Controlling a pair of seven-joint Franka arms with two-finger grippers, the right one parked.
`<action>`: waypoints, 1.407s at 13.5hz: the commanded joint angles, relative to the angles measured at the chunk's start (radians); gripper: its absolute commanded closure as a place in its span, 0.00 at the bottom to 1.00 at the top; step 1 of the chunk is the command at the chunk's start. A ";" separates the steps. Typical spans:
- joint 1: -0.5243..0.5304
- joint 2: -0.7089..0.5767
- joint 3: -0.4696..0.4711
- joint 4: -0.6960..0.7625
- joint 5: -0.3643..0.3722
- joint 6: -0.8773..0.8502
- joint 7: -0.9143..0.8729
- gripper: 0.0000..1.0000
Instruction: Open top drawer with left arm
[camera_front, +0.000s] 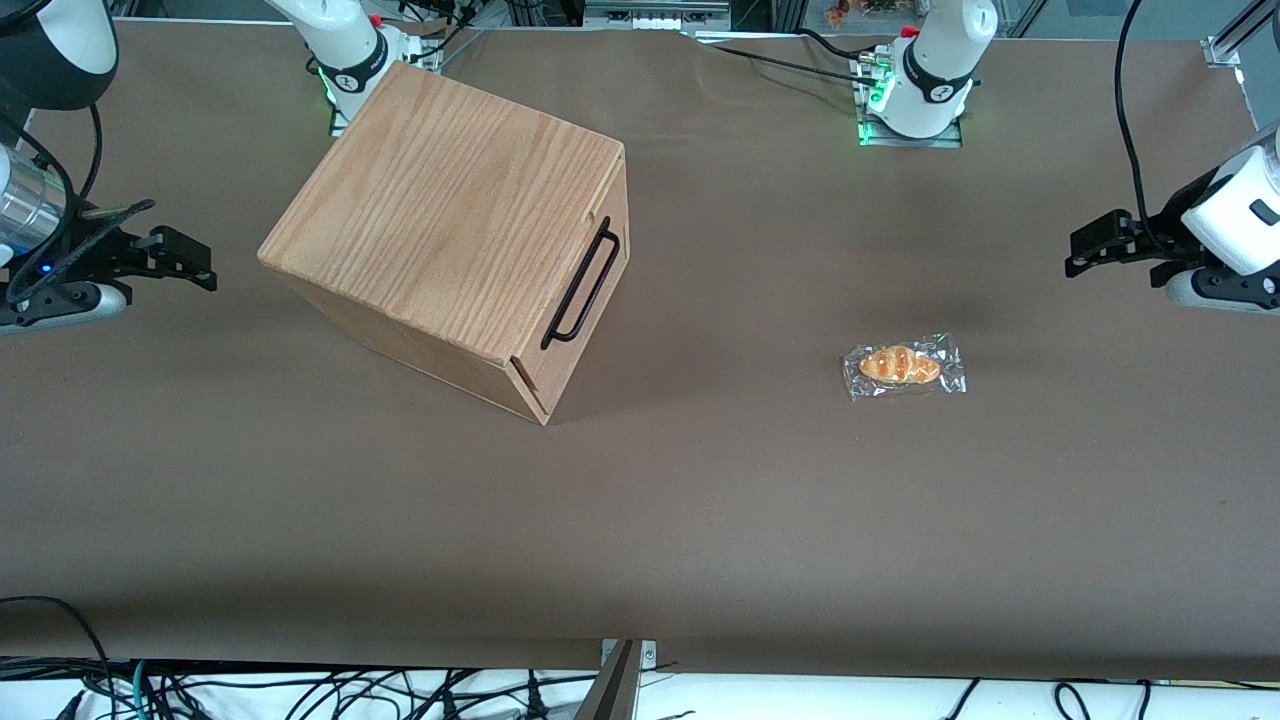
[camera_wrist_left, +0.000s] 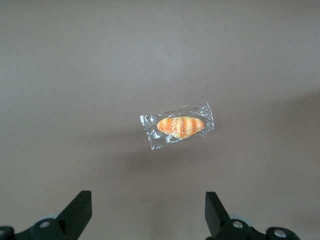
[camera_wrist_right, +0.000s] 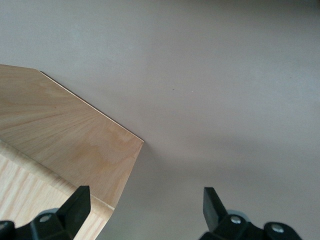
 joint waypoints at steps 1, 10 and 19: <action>-0.005 -0.012 -0.005 -0.013 0.043 0.001 0.017 0.00; -0.004 -0.010 -0.004 -0.008 0.038 0.001 0.017 0.00; -0.031 0.066 -0.019 0.004 -0.003 0.001 0.011 0.00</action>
